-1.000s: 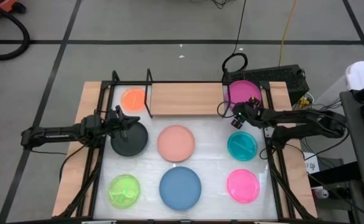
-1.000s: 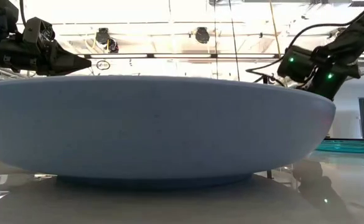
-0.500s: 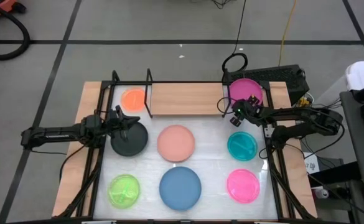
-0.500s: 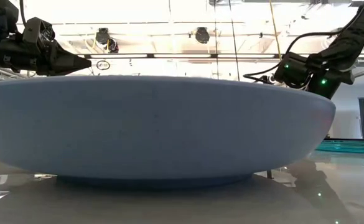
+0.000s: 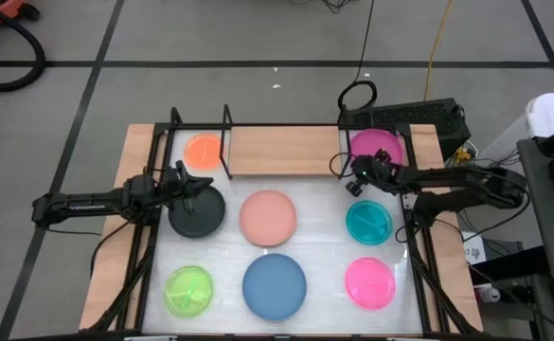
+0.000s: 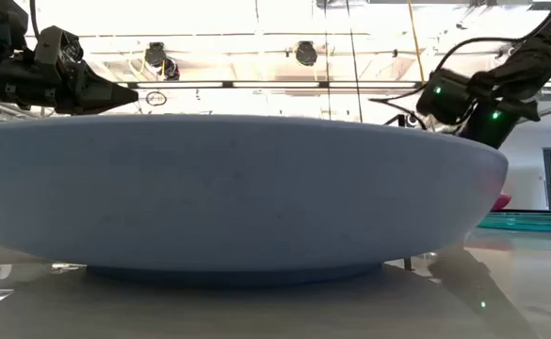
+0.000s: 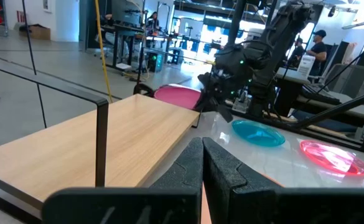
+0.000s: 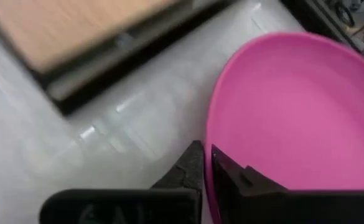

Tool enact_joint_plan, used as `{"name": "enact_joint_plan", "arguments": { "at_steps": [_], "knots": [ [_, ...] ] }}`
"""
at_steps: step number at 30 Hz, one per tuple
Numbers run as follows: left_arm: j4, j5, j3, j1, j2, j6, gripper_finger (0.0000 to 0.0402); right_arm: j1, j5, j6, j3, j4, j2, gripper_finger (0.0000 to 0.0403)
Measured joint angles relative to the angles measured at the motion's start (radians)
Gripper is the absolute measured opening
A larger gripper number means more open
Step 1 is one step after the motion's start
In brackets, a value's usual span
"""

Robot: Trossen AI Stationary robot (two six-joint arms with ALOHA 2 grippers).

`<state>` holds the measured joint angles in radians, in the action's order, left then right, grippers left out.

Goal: Place and stack plates onto a shelf
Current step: Put the pink plate on the shelf

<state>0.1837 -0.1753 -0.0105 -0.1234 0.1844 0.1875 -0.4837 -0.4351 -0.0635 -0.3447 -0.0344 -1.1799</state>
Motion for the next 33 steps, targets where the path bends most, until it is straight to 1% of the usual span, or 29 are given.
{"name": "enact_joint_plan", "arguments": {
  "at_steps": [4,8,11,13,17,20,23,29,33],
  "knots": [
    [0.000,0.000,0.000,0.000,0.000,0.000,0.0004,0.059,-0.071,-0.027,0.000,0.001,0.097,0.0002],
    [0.000,0.000,0.000,0.000,0.000,0.000,0.0004,0.108,-0.223,0.023,0.000,0.028,0.214,0.0001],
    [0.000,0.000,0.000,0.000,0.000,0.000,0.0004,0.127,-0.299,0.085,0.000,0.084,0.301,0.0001],
    [0.000,0.000,0.000,0.000,0.000,0.000,0.0004,0.134,-0.324,0.145,0.000,0.150,0.351,0.0001],
    [0.000,0.000,0.000,0.000,0.000,0.000,0.0004,0.152,-0.319,0.245,-0.032,0.260,0.414,0.0001],
    [0.000,0.000,0.000,0.000,0.000,0.000,0.0004,0.182,-0.252,0.313,-0.101,0.298,0.413,0.0001],
    [0.000,0.000,0.000,0.000,0.000,0.000,0.0004,0.225,-0.154,0.390,-0.184,0.301,0.372,0.0000],
    [0.000,0.000,0.000,0.000,0.000,0.000,0.0004,0.307,0.016,0.474,-0.302,0.290,0.228,0.0000],
    [0.000,0.000,0.000,0.000,0.000,0.000,0.0004,0.333,0.157,0.508,-0.312,0.300,0.111,0.0000]
  ]
}}
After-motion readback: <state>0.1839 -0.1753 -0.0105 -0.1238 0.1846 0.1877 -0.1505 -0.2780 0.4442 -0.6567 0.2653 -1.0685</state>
